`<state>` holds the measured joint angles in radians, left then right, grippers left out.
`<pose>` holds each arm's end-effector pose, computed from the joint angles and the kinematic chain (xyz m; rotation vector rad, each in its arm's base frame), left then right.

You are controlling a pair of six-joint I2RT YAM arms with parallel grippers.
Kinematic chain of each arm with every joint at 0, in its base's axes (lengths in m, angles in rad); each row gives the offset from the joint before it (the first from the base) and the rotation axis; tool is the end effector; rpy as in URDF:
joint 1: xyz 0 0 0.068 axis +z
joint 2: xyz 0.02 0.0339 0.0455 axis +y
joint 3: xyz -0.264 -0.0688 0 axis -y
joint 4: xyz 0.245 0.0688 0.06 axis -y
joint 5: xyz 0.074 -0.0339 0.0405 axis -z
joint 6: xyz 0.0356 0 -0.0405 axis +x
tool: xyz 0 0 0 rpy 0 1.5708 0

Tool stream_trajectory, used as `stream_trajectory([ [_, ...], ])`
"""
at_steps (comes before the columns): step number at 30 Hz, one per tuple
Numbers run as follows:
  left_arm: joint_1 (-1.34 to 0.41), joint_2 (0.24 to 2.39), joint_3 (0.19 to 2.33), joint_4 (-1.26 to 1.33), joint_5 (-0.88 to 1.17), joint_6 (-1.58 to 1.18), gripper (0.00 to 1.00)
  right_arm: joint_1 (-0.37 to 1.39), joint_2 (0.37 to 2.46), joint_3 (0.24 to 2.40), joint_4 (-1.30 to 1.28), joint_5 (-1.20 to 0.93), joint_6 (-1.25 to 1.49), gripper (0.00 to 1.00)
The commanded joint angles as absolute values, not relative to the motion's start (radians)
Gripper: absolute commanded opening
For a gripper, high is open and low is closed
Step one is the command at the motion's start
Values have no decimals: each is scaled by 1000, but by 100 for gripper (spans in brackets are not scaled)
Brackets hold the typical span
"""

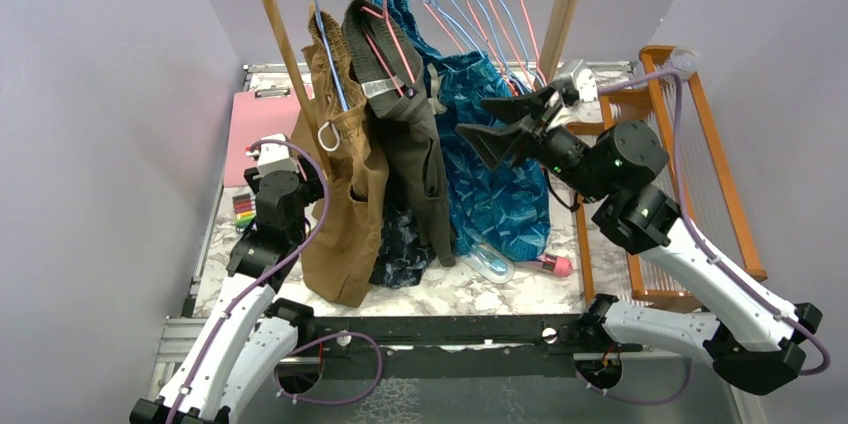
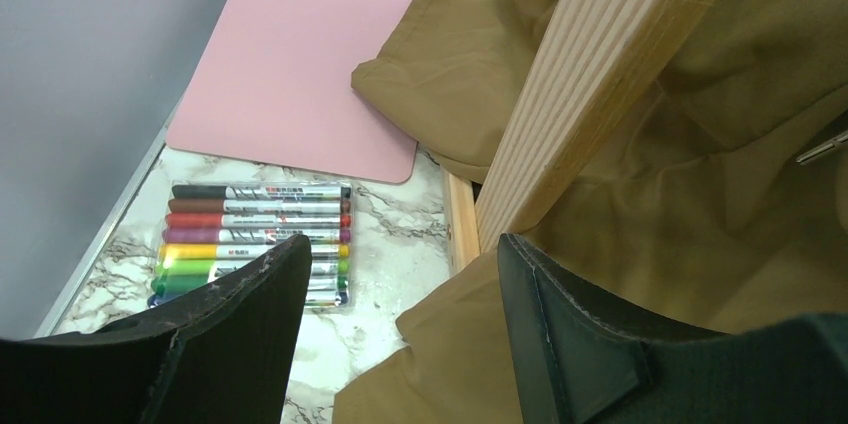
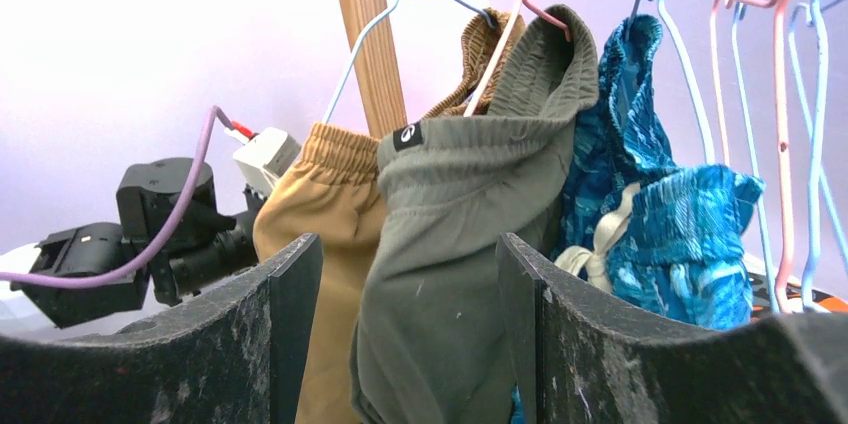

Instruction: Place the shorts on the hanger

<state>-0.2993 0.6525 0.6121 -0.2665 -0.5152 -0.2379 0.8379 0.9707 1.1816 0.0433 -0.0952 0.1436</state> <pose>0.1557 -0.0297 0.2921 -0.2926 1.8147 0.1078 0.1339 0.1538 0.4689 -0.5455 1.2597 0.8925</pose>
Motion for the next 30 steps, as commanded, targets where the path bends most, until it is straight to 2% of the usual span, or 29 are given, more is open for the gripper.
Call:
stream_trajectory([
  [1, -305, 640, 606, -250, -524, -226, 71, 842, 1031, 1285, -84, -126, 165, 67],
  [8, -309, 623, 606, -255, -515, -231, 75, 842, 948, 1223, -70, 68, 136, 67],
  [10, -312, 618, 611, -270, -529, -247, 78, 842, 911, 1184, -87, 143, 106, 70],
  [11, -314, 614, 614, -279, -543, -258, 80, 842, 885, 1157, -92, 177, 97, 75],
  [15, -322, 597, 630, -317, -620, -322, 87, 842, 793, 1047, -93, 434, 132, 82],
  [21, -334, 598, 648, -330, -660, -385, 94, 842, 721, 953, -178, 776, 173, 83],
  [30, -348, 603, 650, -326, -670, -401, 96, 842, 666, 902, -152, 804, 168, 84],
])
